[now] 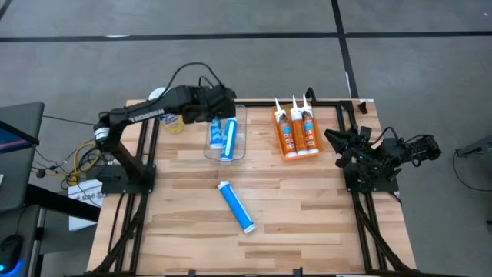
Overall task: Pick & place silicon tubes, Sealant and Lysol wipes
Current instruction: Put the left blue sealant into the transparent bin
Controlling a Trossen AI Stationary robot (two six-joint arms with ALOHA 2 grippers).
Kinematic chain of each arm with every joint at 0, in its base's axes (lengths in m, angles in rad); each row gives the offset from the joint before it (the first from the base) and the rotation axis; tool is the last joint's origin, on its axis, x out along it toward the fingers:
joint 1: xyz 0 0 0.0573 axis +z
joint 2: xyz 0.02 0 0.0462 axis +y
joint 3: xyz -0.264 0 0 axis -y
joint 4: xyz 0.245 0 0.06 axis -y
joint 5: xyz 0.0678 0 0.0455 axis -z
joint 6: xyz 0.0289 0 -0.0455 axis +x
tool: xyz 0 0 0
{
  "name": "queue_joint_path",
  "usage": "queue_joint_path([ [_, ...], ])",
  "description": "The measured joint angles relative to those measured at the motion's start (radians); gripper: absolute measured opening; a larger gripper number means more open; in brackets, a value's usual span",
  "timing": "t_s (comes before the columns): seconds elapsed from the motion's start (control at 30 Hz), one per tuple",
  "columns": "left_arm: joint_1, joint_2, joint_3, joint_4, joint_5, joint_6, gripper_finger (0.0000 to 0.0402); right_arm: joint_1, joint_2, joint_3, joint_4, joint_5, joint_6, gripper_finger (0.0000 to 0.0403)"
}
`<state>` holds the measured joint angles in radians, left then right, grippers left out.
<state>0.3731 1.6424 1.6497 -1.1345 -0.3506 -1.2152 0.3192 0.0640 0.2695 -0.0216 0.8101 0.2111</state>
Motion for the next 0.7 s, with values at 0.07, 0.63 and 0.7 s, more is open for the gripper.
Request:
queue_joint_path([
  [0.07,0.040,0.024,0.000,0.034,0.026,0.052,0.0200,0.000,0.000,0.000,0.000,0.000,0.000,0.0066],
  [0.63,0.151,0.259,0.000,0.121,0.119,0.291,0.0200,0.000,0.000,0.000,0.000,0.001,0.000,0.0066],
  [0.7,0.151,0.276,0.000,0.119,0.128,0.291,0.0200,0.000,0.000,0.000,0.000,0.001,0.000,0.0066],
])
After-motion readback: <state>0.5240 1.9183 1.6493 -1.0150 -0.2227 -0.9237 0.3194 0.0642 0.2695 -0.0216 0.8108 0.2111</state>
